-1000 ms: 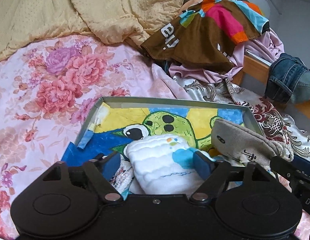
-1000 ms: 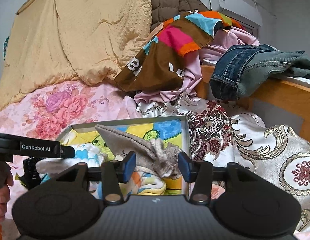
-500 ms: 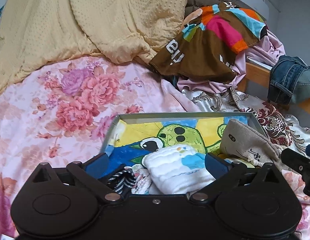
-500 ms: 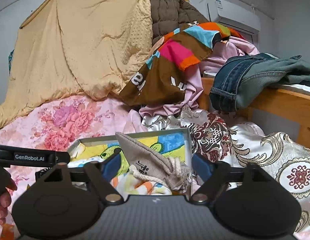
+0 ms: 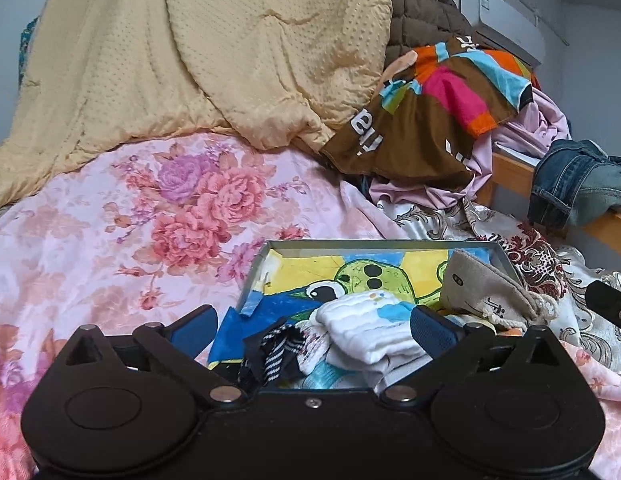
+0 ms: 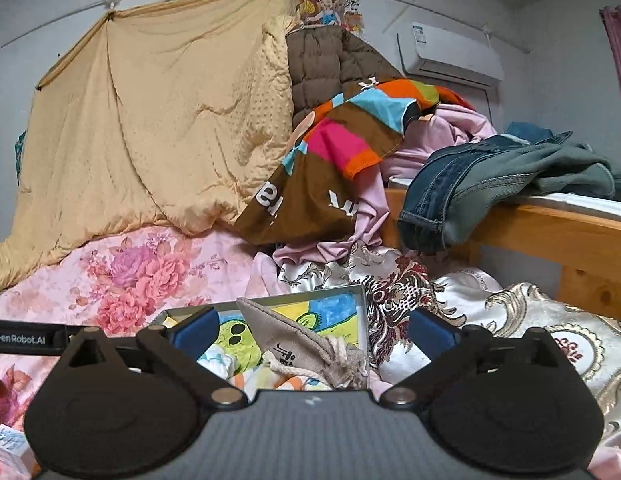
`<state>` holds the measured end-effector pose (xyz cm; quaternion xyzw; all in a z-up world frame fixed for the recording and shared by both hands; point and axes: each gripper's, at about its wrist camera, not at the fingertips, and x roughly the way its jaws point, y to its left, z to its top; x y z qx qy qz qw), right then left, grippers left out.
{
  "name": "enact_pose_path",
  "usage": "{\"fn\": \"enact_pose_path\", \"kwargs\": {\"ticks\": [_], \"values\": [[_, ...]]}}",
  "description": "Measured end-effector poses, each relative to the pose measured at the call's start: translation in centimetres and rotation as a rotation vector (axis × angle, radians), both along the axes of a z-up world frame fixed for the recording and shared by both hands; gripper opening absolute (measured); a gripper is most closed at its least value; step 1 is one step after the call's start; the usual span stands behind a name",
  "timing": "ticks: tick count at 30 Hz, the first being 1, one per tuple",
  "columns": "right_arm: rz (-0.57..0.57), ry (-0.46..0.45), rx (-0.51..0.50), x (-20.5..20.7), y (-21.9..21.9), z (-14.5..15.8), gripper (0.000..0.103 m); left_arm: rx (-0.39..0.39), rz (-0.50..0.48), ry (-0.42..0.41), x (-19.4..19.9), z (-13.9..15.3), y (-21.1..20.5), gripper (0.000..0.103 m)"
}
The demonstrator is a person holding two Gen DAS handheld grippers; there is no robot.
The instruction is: Organize soft objects
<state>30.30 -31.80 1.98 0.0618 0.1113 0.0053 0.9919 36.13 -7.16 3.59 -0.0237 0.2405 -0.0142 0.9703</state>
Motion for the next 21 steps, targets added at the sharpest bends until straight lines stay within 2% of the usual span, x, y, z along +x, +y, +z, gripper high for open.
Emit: {"fn": "enact_pose_path", "kwargs": {"ticks": [11, 21], "values": [[-0.007, -0.006, 0.003, -3.4, 0.2, 0.7, 0.103, 0.029, 0.014, -0.042, -4.4, 1.2, -1.2, 0.102], [-0.019, -0.016, -0.018, -6.5, 0.7, 1.2, 0.103, 0.010, 0.037, -0.072, -8.1, 1.4, -1.6, 0.102]]}}
